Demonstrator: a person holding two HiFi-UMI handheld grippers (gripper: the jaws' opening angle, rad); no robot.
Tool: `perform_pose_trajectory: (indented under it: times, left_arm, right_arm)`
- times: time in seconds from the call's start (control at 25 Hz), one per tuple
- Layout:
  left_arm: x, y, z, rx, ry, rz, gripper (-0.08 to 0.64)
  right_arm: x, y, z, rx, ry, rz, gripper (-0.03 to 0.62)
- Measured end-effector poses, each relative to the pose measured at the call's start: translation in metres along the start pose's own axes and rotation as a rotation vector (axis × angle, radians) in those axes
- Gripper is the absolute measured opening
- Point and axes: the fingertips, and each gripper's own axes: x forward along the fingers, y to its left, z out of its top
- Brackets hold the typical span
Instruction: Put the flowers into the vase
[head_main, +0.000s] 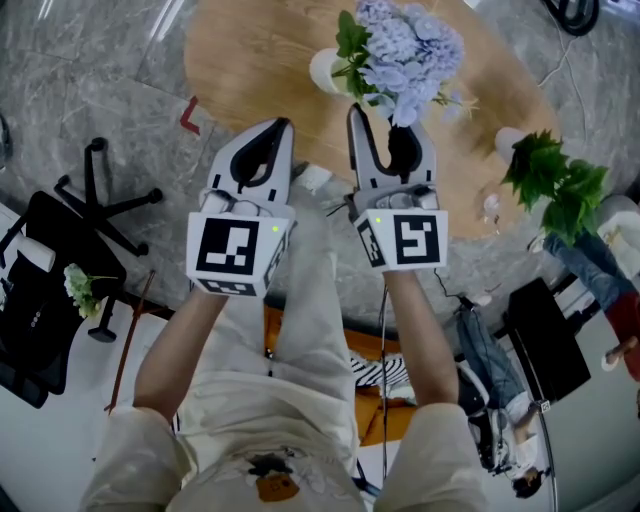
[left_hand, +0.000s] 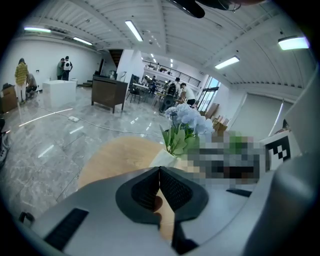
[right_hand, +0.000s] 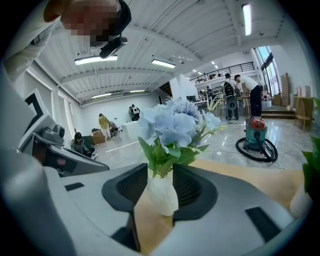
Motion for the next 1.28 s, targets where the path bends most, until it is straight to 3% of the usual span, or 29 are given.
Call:
perform_pose_trajectory:
  times: [1.28]
  left_arm:
    - [-0.021,-0.029,0.024,0.058,-0.023,-0.039,0.009]
  right_arm:
    - [-0.05,0.0,0.01,0.042,0.0,-0.062,0.144]
